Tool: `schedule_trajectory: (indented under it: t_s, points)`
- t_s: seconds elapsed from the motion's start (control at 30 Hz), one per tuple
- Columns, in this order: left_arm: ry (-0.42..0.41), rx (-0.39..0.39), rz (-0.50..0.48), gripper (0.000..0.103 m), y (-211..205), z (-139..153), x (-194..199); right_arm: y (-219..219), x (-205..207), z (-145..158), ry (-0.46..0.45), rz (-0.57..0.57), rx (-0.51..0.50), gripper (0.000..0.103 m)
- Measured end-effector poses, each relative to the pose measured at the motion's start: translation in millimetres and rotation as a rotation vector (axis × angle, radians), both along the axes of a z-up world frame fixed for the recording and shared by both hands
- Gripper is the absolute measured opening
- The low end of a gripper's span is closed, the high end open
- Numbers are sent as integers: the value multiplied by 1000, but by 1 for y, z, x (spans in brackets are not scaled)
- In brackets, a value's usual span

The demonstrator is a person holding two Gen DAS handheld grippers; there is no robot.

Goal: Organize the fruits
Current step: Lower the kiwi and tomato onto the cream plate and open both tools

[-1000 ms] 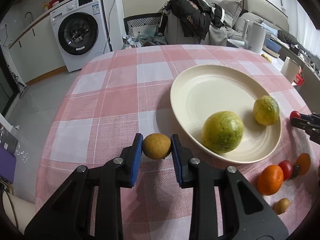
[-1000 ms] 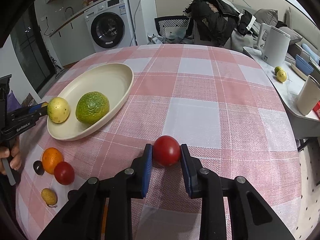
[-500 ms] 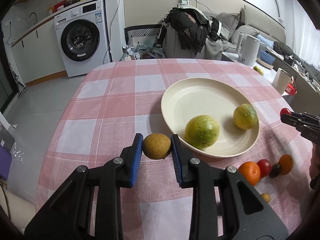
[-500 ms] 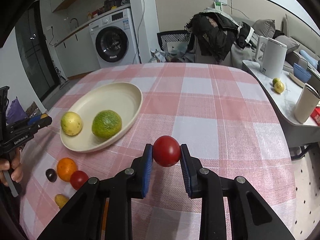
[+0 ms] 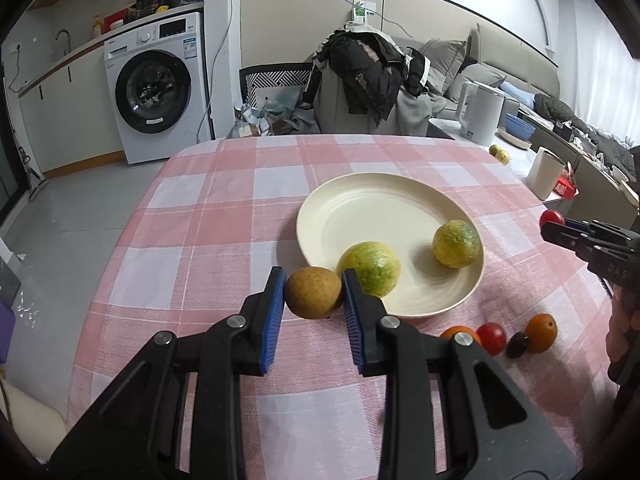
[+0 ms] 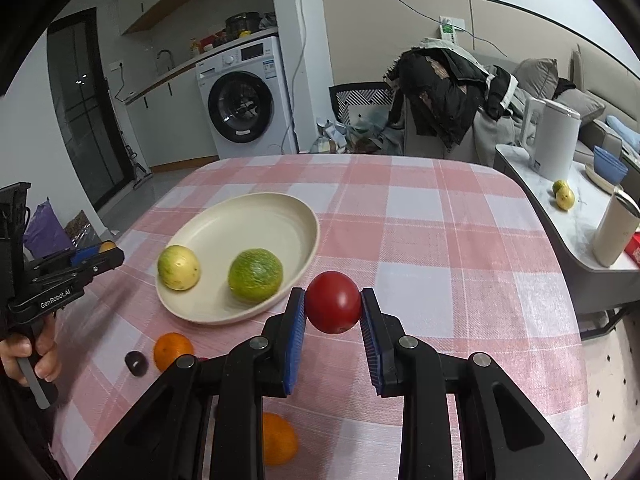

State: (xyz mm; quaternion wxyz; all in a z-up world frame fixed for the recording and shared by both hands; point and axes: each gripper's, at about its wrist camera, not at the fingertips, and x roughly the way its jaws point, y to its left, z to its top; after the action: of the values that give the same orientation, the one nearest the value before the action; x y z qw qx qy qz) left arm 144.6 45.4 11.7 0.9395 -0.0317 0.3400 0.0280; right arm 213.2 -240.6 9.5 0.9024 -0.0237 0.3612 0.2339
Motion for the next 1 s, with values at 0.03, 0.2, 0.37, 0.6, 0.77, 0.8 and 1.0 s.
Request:
schedule_trajectory:
  t_s: [0.03,0.2,0.37,0.6,0.77,0.8,1.0]
  points:
    - [-5,1,-4,25,-2,2,-2,2,-2,2,-5,6,2,28]
    - [-17,-8,-18,25,-9,9,-4,10,-4,8,-15,26,11,28]
    - [-24,-10,-41,26,-20,15,-4,23,-9,14,-23,57,17,28]
    - [-7,-11,-76,26,-35,10,-2,45,-14,11,-10,113,9,28]
    - [8,-3,-109,26,-49,2,1,58,-16,6,4,144,3,28]
    - [11,-3,-114,26,-50,1,2,60,-16,5,7,149,3,28]
    - [31,-7,-139,26,-58,-7,6,71,-17,-2,26,174,-9,28]
